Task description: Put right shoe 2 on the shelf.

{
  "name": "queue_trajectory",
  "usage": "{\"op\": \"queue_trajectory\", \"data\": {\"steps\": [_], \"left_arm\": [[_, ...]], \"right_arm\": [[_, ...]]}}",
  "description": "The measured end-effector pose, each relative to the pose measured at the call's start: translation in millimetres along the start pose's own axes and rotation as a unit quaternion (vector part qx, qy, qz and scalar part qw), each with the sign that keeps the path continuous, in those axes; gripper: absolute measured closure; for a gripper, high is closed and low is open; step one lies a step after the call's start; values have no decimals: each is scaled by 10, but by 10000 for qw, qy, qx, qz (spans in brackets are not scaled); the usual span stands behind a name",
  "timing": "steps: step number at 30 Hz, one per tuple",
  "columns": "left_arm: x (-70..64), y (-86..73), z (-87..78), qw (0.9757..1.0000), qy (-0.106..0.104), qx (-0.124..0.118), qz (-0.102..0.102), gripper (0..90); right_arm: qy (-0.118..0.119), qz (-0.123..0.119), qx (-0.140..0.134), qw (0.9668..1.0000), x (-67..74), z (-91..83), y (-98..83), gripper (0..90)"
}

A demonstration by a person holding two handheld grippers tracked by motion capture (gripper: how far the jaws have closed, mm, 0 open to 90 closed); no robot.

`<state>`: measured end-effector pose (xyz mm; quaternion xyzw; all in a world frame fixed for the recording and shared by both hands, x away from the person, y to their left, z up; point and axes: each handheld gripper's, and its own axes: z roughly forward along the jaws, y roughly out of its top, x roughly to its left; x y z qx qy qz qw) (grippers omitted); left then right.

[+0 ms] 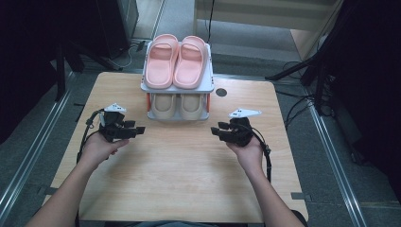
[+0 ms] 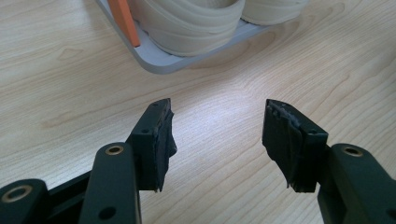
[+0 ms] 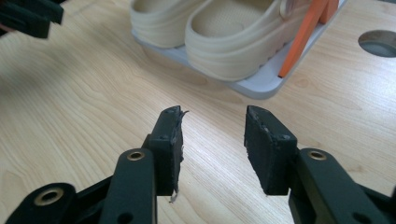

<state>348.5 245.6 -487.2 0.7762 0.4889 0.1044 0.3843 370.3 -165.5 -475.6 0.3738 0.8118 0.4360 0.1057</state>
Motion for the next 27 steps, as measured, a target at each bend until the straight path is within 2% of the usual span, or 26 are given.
{"op": "queue_trajectory", "data": {"steps": [2,11,27], "left_arm": [[9,0,0,10000,-19,-14,12,427],[25,0,3,10000,-33,-58,-60,414],[10,-1,21,9999,-59,-45,-90,384]], "right_arm": [[-40,-85,9,10000,-2,19,-6,577],[7,-158,106,9998,16,81,-25,571],[13,-136,112,9998,2,88,-28,544]]}}
